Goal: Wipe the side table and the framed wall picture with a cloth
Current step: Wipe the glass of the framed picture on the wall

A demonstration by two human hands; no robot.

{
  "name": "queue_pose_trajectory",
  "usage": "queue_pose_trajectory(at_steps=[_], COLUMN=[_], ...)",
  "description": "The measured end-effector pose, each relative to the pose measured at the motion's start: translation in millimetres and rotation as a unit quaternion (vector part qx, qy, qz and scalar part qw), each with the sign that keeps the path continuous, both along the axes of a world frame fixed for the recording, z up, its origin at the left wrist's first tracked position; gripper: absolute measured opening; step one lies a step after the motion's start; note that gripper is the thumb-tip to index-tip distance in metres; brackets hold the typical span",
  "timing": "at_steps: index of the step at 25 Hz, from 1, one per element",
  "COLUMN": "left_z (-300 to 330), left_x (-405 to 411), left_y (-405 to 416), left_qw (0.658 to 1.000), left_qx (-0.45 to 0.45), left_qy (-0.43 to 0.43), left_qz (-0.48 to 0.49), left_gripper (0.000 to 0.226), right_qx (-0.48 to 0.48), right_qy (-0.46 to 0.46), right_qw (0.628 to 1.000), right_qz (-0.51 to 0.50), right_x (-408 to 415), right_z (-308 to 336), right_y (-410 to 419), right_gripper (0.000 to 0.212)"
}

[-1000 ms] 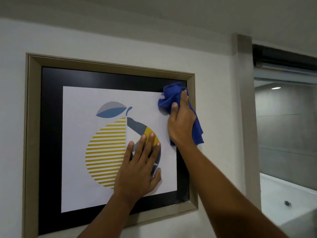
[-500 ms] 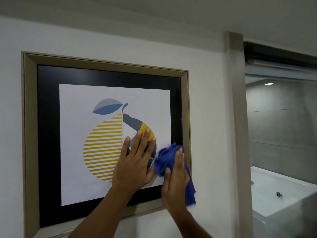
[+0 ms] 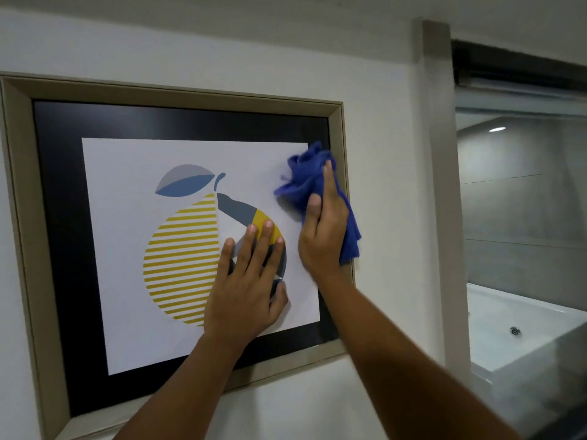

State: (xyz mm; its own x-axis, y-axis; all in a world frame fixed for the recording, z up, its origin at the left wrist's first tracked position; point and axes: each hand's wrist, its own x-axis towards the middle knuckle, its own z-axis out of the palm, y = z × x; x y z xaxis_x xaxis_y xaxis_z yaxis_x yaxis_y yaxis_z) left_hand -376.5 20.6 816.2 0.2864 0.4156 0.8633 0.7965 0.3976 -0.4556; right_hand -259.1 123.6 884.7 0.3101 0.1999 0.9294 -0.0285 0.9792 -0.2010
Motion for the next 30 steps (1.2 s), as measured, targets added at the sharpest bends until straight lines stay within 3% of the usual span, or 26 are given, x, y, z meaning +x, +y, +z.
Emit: queue_pose_trajectory(at_steps=[3,6,12,21,24,27,30], left_z=[0.8,1.9,3.1,0.7,1.0,0.5,-0.5], left_x=[2.8,4.0,7.9,2.0,3.7,0.9,0.7], left_y=[-2.4,-3.8,-5.7,-3.2,-4.0,-2.1,-1.5], left_qw=[1.0,1.0,1.0,1.0,1.0,1.0,1.0], left_qx=[0.0,-0.009,-0.018,-0.004,0.004,0.009,0.008], left_qy=[-0.002,0.001,-0.014,-0.006,-0.001,0.002,0.001], left_qz=[0.004,0.017,0.002,0.006,0.005,0.007,0.0], left_gripper=[0.068,0.07,0.08,0.067,0.069,0.07,0.069], right_qx=[-0.05,-0.14,-0.224,-0.137,-0.109,-0.057,-0.02], right_qy=[-0.033,0.012,0.023,-0.149,-0.125,-0.095,-0.07], right_qw=[0.998,0.988,0.974,0.979,0.986,0.993,0.997], right_qz=[0.028,0.062,0.034,0.011,0.017,0.035,-0.022], right_x=[-0.4,-15.6,-49.1,19.3,10.9,4.4,3.7], right_z=[-98.0,-153.0,-154.5,-168.4,-129.7,-35.3,54.6], right_y=[-12.3,-31.2,-68.3,-12.9,-19.1,-8.9,0.1], right_gripper=[0.05,0.053,0.056,0.056,0.057,0.051,0.049])
